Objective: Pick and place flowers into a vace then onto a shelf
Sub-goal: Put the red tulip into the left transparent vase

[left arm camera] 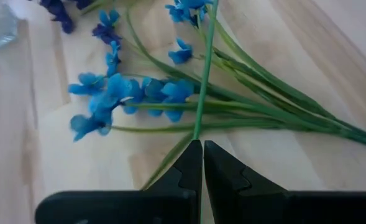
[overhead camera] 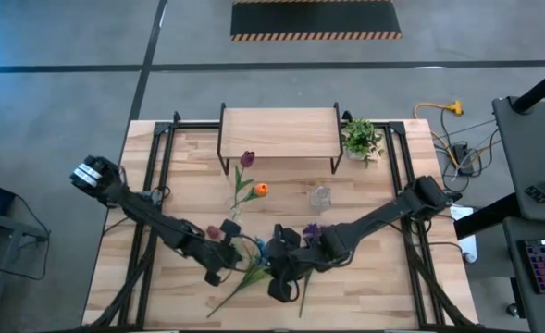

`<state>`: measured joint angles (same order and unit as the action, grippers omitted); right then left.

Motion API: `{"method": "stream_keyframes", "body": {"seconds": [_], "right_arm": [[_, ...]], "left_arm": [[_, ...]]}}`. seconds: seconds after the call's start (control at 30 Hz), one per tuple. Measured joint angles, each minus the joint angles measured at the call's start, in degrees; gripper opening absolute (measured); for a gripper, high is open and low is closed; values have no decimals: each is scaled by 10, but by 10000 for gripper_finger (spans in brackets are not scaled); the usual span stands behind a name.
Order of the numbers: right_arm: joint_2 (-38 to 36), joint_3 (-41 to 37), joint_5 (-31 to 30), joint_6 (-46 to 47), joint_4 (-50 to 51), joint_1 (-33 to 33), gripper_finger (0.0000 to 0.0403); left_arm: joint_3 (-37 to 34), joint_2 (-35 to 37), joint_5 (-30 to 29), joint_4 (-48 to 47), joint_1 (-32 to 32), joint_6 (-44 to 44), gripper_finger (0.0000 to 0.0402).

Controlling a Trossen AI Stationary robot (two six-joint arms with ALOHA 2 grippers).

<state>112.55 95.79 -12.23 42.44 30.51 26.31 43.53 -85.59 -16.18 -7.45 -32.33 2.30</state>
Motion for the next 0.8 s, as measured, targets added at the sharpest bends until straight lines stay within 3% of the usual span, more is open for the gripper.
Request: {"method": "stream_keyframes", "body": {"seconds": [0.43,0.8], "right_arm": [[0,0,-71,78,34,55,73],[0,0,-115,113,36,82,73]], "left_arm": [[46,-70,12,-23,4,-14,6],[45,-73,9,-26,12,-13,103]]}}
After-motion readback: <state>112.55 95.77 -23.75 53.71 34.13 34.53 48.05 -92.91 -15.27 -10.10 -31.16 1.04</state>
